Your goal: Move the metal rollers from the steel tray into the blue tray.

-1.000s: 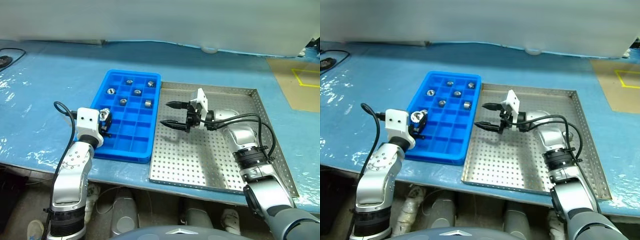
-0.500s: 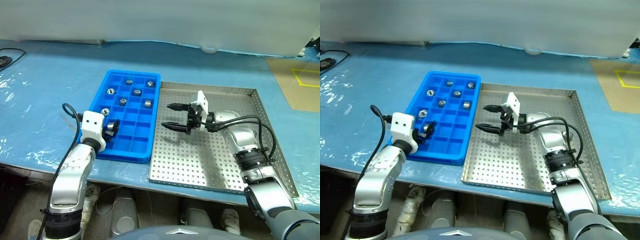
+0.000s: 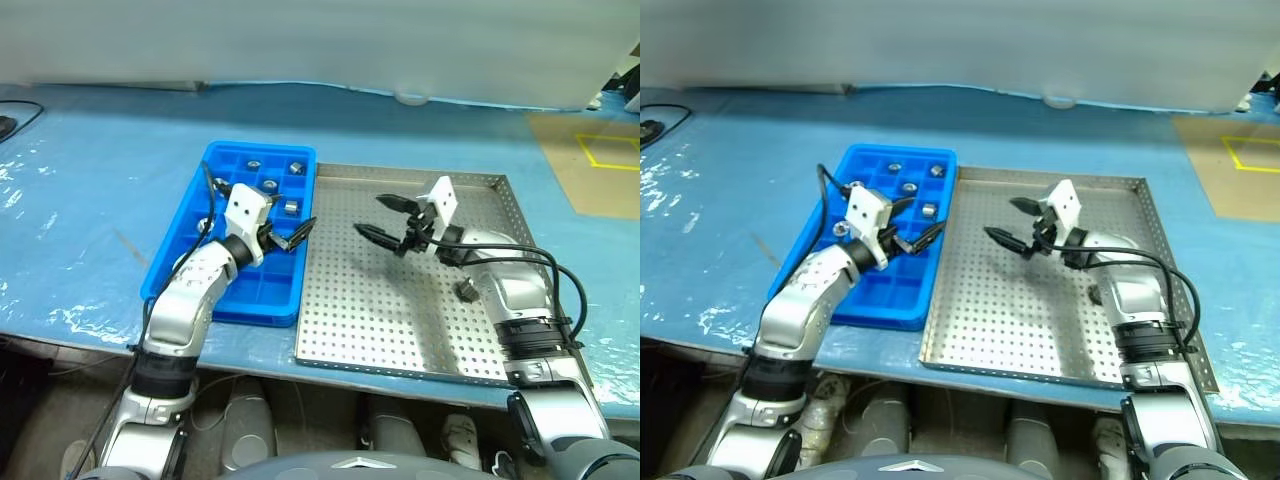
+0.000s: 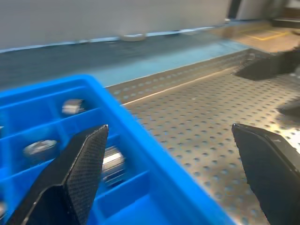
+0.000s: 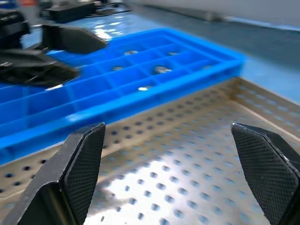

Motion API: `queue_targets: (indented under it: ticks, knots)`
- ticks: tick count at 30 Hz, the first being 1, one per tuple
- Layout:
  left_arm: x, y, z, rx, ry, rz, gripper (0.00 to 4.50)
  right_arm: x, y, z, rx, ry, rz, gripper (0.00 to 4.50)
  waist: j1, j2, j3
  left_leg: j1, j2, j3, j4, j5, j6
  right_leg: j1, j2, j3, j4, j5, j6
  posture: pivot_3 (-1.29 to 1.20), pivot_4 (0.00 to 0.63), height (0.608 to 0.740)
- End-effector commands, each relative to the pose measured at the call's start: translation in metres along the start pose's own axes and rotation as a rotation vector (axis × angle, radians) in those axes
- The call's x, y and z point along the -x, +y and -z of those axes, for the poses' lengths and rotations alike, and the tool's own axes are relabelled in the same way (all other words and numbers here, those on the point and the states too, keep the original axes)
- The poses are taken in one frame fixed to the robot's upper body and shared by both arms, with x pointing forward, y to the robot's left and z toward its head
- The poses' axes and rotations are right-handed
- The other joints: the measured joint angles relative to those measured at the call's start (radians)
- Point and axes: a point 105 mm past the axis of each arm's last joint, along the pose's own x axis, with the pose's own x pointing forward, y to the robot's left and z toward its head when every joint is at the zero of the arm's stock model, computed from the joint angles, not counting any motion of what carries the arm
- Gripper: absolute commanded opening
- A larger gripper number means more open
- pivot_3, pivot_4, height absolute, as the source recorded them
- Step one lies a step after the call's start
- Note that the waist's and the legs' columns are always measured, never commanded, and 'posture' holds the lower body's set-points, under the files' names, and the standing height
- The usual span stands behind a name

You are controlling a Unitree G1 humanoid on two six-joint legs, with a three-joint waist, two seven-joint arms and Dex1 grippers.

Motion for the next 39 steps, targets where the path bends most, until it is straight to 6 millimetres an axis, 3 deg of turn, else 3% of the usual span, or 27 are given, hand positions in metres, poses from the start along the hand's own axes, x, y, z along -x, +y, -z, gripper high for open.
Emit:
queue_targets:
  ticks: [1, 8, 13, 17, 22, 26, 31, 34, 39]
  knots:
    - [-0.022, -0.019, -0.02, -0.001, -0.093, 0.189, 4.43, 0.025, -0.013, -0.013, 0.043, -0.018, 0.129, 4.5, -0.006, 0.0, 0.0, 0.0, 0.0, 0.0, 0.0, 0.0, 0.0, 0.0, 0.0, 0.0, 0.0, 0.0, 0.0, -0.15, 0.15, 0.74]
    - [-0.054, -0.037, -0.012, -0.043, -0.092, 0.368, 4.43, 0.056, -0.037, 0.007, 0.012, 0.098, 0.388, 4.5, -0.066, 0.0, 0.0, 0.007, -0.003, 0.005, 0.0, 0.0, 0.0, 0.001, 0.0, 0.011, 0.001, 0.0, 0.001, -0.28, 0.15, 0.74]
    - [-0.063, -0.047, -0.012, -0.043, -0.112, 0.443, 4.43, 0.065, -0.037, 0.02, -0.041, 0.158, 0.443, 4.5, -0.093, 0.0, 0.0, 0.007, -0.004, 0.006, 0.0, -0.001, 0.001, 0.0, 0.001, 0.013, 0.001, 0.0, 0.002, -0.32, 0.15, 0.74]
    - [-0.063, -0.054, -0.005, -0.078, -0.1, 0.479, 4.43, 0.061, -0.031, 0.026, -0.081, 0.181, 0.42, 4.5, -0.096, 0.0, 0.0, 0.008, -0.004, 0.008, 0.0, -0.001, 0.001, -0.001, 0.001, 0.015, 0.001, 0.0, 0.002, -0.32, 0.15, 0.74]
    - [-0.057, -0.052, 0.01, -0.092, -0.064, 0.464, 4.43, 0.057, -0.035, 0.039, -0.128, 0.246, 0.44, 4.5, -0.094, 0.0, 0.0, 0.008, -0.004, 0.008, 0.0, -0.001, 0.002, 0.0, 0.001, 0.017, 0.001, 0.0, 0.002, -0.3, 0.15, 0.74]
    - [-0.054, -0.053, 0.014, -0.096, -0.057, 0.459, 4.43, 0.054, -0.041, 0.054, -0.158, 0.322, 0.46, 4.5, -0.092, 0.0, 0.0, 0.008, -0.004, 0.008, 0.0, -0.001, 0.002, 0.0, 0.001, 0.017, 0.001, 0.0, 0.002, -0.29, 0.15, 0.74]
    - [-0.053, -0.052, 0.015, -0.1, -0.053, 0.445, 4.43, 0.043, -0.048, 0.058, -0.188, 0.339, 0.451, 4.5, -0.09, 0.0, 0.0, 0.008, -0.004, 0.008, 0.0, -0.001, 0.002, 0.0, 0.001, 0.017, 0.001, 0.0, 0.001, -0.28, 0.15, 0.74]
    - [-0.052, -0.052, 0.011, -0.088, -0.072, 0.444, 4.48, 0.041, -0.05, 0.062, -0.197, 0.349, 0.46, 3.88, -0.089, 0.0, 0.0, 0.008, -0.004, 0.008, 0.0, -0.001, 0.002, 0.0, 0.001, 0.017, 0.001, 0.0, 0.001, -0.27, 0.15, 0.74]
    - [-0.051, -0.05, 0.009, -0.088, -0.075, 0.448, 4.48, 0.04, -0.049, 0.059, -0.2, 0.342, 0.445, 2.17, -0.088, 0.0, 0.0, 0.008, -0.004, 0.008, 0.0, -0.001, 0.002, 0.0, 0.001, 0.017, 0.001, 0.0, 0.001, -0.26, 0.15, 0.74]
